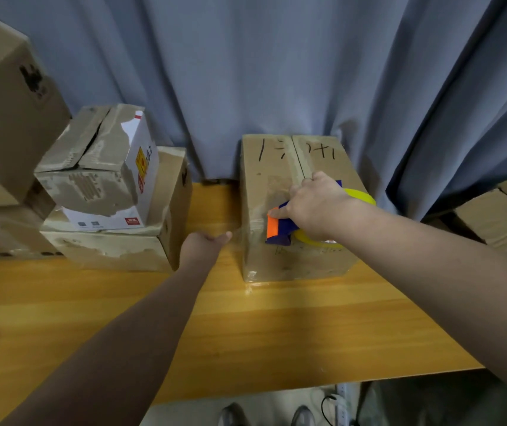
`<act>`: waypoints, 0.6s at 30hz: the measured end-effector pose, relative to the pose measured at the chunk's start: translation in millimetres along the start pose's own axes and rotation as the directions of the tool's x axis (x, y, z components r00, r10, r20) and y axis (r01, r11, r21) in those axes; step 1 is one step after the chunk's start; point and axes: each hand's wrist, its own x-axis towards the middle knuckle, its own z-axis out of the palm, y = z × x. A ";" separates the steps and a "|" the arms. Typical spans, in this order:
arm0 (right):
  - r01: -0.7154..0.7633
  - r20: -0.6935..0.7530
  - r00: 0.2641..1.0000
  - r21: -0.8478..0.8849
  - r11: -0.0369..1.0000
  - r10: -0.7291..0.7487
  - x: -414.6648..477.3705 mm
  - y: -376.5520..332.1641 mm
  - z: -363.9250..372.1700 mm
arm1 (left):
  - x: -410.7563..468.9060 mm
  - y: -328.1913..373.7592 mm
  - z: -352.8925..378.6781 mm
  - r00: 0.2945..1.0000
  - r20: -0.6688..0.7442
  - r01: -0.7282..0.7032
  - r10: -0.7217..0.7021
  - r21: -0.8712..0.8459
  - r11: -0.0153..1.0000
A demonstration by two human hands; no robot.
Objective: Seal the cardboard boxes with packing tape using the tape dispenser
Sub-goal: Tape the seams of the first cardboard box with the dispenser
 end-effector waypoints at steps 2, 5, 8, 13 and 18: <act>0.004 -0.005 1.000 0.005 1.000 -0.004 0.3 0.7 0.1 | 0.6 0.7 5.5 0.998 0.021 0.059 -0.058 -0.084 0.995; 0.007 -0.010 1.000 0.012 1.000 -0.007 1.8 0.9 2.1 | -0.5 2.2 10.8 0.987 0.011 0.157 -0.159 -0.259 0.953; 0.010 -0.012 1.000 0.023 1.000 -0.009 2.8 1.9 4.2 | -6.7 5.3 8.7 0.987 -0.129 0.050 -0.097 -0.326 0.944; 0.016 -0.015 1.000 0.037 0.999 -0.016 2.3 4.0 7.2 | -20.9 6.4 2.8 0.955 -0.288 -0.188 0.078 -0.380 0.905; 0.000 -0.008 1.000 0.100 0.995 0.000 -0.1 8.9 9.8 | -21.0 15.0 -4.2 0.954 -0.289 -0.198 0.084 -0.393 0.898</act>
